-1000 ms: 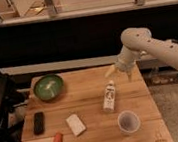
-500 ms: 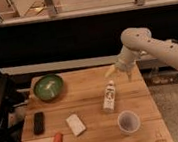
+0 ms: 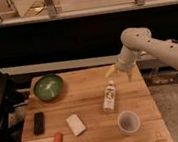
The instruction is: Place the ceramic cup in the ceramic bowl
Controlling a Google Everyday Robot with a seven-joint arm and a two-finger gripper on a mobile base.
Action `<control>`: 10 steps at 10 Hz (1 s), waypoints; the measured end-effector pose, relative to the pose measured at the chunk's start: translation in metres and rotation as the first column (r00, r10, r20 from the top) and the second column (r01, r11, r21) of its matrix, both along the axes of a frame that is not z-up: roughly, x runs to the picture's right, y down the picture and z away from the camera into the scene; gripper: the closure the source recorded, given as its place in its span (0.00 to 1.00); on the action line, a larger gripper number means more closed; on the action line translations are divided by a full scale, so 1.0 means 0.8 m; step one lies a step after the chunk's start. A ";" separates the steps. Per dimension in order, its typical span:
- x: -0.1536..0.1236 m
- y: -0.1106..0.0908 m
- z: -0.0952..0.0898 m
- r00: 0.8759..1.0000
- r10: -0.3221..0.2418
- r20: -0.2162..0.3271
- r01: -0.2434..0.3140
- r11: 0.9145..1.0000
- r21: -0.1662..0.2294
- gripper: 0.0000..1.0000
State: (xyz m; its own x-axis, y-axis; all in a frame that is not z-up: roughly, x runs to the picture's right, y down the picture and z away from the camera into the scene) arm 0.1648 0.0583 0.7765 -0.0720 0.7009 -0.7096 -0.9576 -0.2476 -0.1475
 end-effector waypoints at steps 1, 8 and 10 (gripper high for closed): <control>-0.001 0.004 -0.005 0.999 -0.029 0.016 0.029 1.000 -0.004 0.20; -0.014 0.028 -0.056 0.973 -0.170 0.158 0.175 0.984 -0.018 0.20; 0.004 0.034 -0.072 0.969 -0.188 0.157 0.191 0.982 -0.005 0.20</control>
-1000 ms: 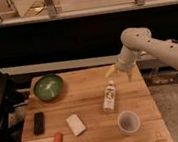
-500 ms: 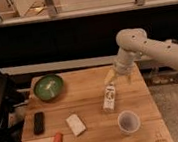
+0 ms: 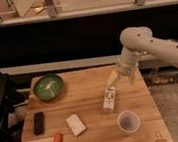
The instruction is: Place the ceramic cup in the ceramic bowl
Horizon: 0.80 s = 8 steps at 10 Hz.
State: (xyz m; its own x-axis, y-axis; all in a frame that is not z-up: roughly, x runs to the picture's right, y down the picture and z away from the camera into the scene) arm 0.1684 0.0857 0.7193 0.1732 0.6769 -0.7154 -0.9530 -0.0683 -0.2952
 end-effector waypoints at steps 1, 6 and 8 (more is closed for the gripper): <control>0.009 0.003 -0.003 1.000 -0.013 -0.003 0.013 1.000 0.012 0.20; 0.041 0.025 -0.018 0.998 -0.069 0.009 0.068 0.997 0.044 0.20; 0.039 0.024 -0.017 0.997 -0.071 0.011 0.070 0.997 0.045 0.20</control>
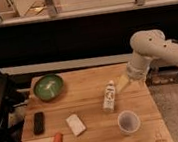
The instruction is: Place the ceramic cup in the ceramic bowl
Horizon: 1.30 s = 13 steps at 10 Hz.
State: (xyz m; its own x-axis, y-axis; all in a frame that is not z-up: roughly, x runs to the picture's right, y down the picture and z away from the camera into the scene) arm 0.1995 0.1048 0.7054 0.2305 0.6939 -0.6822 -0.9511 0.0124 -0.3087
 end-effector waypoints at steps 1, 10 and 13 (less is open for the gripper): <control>0.001 0.000 0.000 1.000 0.000 -0.001 0.000 1.000 0.001 0.20; -0.005 0.066 -0.044 1.000 -0.019 0.019 0.020 0.996 -0.088 0.20; 0.003 0.099 -0.049 0.999 0.032 0.020 -0.029 0.990 -0.138 0.20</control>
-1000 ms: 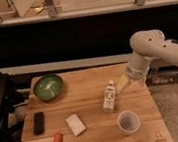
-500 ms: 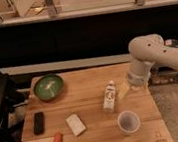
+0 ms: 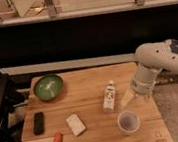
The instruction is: Place the ceramic cup in the ceramic bowl
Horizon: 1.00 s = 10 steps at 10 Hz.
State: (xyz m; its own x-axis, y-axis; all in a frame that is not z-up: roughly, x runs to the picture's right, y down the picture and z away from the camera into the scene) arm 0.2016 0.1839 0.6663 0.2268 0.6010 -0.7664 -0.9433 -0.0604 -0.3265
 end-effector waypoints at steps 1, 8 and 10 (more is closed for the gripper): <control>0.006 0.012 0.002 1.000 0.011 -0.011 -0.011 1.000 -0.020 0.20; 0.002 0.078 0.035 0.999 0.051 -0.008 -0.051 0.986 -0.159 0.20; -0.005 0.093 0.045 0.998 0.055 0.007 -0.053 0.980 -0.192 0.23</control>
State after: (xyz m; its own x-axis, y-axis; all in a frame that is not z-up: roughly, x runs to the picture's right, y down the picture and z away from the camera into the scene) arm 0.1973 0.2580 0.7024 0.2081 0.4545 -0.8661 -0.9329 -0.1739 -0.3154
